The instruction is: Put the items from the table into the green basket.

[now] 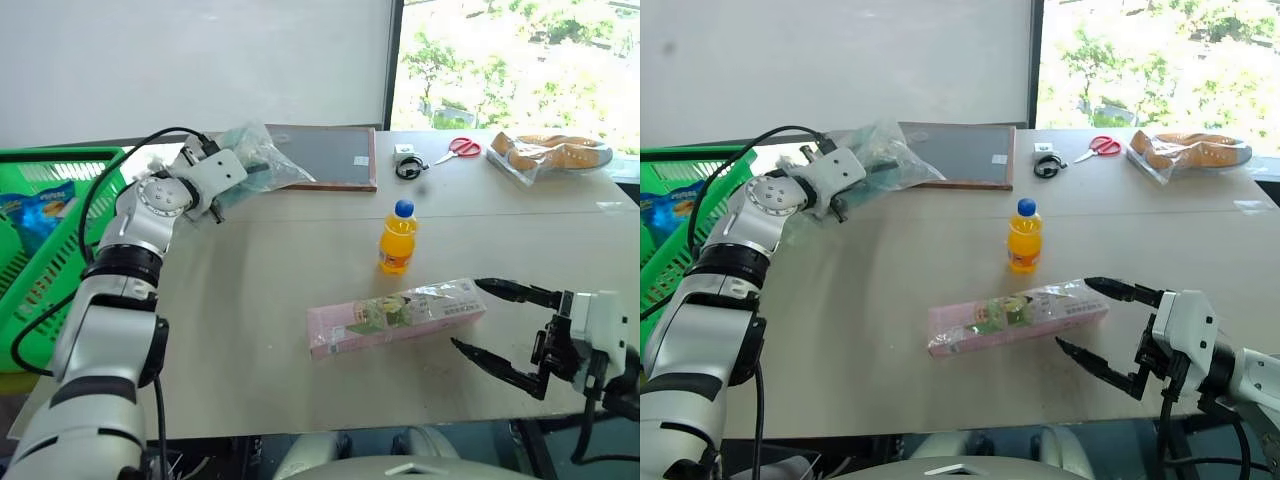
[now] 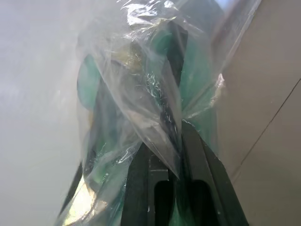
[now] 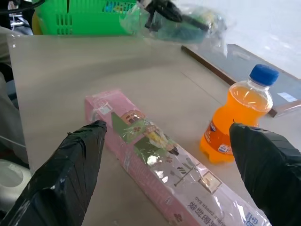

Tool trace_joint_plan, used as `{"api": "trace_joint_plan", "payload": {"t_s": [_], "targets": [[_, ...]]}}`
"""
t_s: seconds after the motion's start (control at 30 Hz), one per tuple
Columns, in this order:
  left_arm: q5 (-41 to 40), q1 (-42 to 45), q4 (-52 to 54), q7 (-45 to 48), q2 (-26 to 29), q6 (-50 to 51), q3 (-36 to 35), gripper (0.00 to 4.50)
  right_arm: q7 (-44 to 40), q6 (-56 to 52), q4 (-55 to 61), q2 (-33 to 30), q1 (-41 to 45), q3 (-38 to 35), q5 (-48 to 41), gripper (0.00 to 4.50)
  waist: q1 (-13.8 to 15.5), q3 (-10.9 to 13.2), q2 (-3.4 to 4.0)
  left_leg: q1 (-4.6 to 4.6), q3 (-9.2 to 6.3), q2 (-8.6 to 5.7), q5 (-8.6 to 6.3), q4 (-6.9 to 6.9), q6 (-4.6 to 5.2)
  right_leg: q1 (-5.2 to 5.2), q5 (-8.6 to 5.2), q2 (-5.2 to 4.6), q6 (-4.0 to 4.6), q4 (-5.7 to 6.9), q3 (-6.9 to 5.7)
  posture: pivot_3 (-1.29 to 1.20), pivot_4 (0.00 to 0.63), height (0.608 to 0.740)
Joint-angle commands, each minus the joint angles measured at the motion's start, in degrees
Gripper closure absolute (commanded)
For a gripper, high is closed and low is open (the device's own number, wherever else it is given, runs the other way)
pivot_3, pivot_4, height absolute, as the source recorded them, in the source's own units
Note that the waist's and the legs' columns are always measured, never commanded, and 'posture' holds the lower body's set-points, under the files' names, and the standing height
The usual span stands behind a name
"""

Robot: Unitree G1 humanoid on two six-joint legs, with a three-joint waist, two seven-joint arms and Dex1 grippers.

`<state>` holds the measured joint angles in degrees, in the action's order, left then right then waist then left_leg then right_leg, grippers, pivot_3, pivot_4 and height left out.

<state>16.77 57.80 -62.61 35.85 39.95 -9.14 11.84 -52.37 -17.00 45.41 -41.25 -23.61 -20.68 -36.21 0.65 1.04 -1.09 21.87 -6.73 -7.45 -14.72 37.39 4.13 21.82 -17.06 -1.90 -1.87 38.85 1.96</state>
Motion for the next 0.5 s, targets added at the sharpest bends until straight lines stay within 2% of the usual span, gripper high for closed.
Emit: {"api": "trace_joint_plan", "payload": {"t_s": [0.03, 0.1, 0.17, 0.2, 0.3, 0.4, 0.5], "targets": [[-4.33, 3.91, -2.33, 5.23, -0.40, -2.94, -3.61, 2.77, 0.10, 1.07, 1.08, -0.18, -0.09, -0.84, -0.07, 0.00, -0.42, 0.06, -0.09, 0.03, 0.00, 0.00, 0.00, 0.01, 0.00, 0.02, 0.00, 0.00, 0.00, 0.00, 0.01, -0.09, 0.004, 0.740], [-10.80, 2.13, 1.99, 13.88, -0.42, 0.92, -7.26, 1.88, 0.10, 0.86, 1.43, -0.21, -0.90, -1.78, -0.44, 0.00, -1.15, 0.07, -0.11, 0.09, 0.00, 0.00, 0.00, 0.02, 0.00, 0.06, 0.00, -0.01, 0.00, -0.01, 0.02, -0.09, 0.007, 0.740], [-16.15, -2.22, 10.12, 21.23, 0.86, 6.31, -10.02, 1.88, -0.11, 1.16, 1.27, -0.08, -1.89, -2.02, -0.03, 0.00, -1.67, 0.07, -0.08, 0.10, 0.00, 0.00, 0.00, 0.02, 0.00, 0.08, 0.00, -0.02, 0.00, 0.00, 0.03, -0.09, 0.013, 0.740], [-20.03, -5.86, 17.53, 24.77, 1.70, 11.49, -11.69, 1.88, -0.21, 1.45, 1.08, 0.02, -2.21, -1.85, 0.33, 0.00, -2.22, 0.07, -0.04, 0.10, 0.00, 0.00, 0.00, 0.01, 0.00, 0.08, 0.00, -0.02, 0.00, 0.00, 0.05, -0.09, 0.013, 0.740], [-28.65, -15.19, 36.61, 28.58, 3.21, 24.27, -15.69, 1.88, -0.01, 1.56, 0.64, 0.12, -2.00, -1.54, 0.10, 0.00, -3.71, 0.06, 0.04, 0.02, 0.02, 0.01, 0.00, -0.04, 0.00, 0.09, -0.01, -0.01, 0.02, 0.06, 0.15, -0.07, 0.016, 0.740], [-33.81, -23.97, 51.64, 26.67, 2.49, 33.12, -17.73, 1.88, -0.36, 1.76, -0.45, -0.22, -0.79, -1.04, 0.04, 0.00, -3.89, 0.07, 0.06, -0.03, 0.00, 0.01, -0.01, -0.01, 0.01, 0.01, 0.00, 0.00, 0.02, 0.09, 0.14, -0.05, 0.008, 0.740], [-34.72, -30.13, 60.35, 21.11, 0.33, 36.93, -18.61, 1.88, -1.20, 2.19, -1.80, -0.62, 0.11, -0.77, 0.27, 0.00, -2.97, -0.01, 0.14, -0.20, 0.01, 0.01, -0.03, -0.02, 0.03, -0.08, 0.00, 0.00, 0.01, 0.07, 0.15, -0.05, 0.000, 0.740]]}}
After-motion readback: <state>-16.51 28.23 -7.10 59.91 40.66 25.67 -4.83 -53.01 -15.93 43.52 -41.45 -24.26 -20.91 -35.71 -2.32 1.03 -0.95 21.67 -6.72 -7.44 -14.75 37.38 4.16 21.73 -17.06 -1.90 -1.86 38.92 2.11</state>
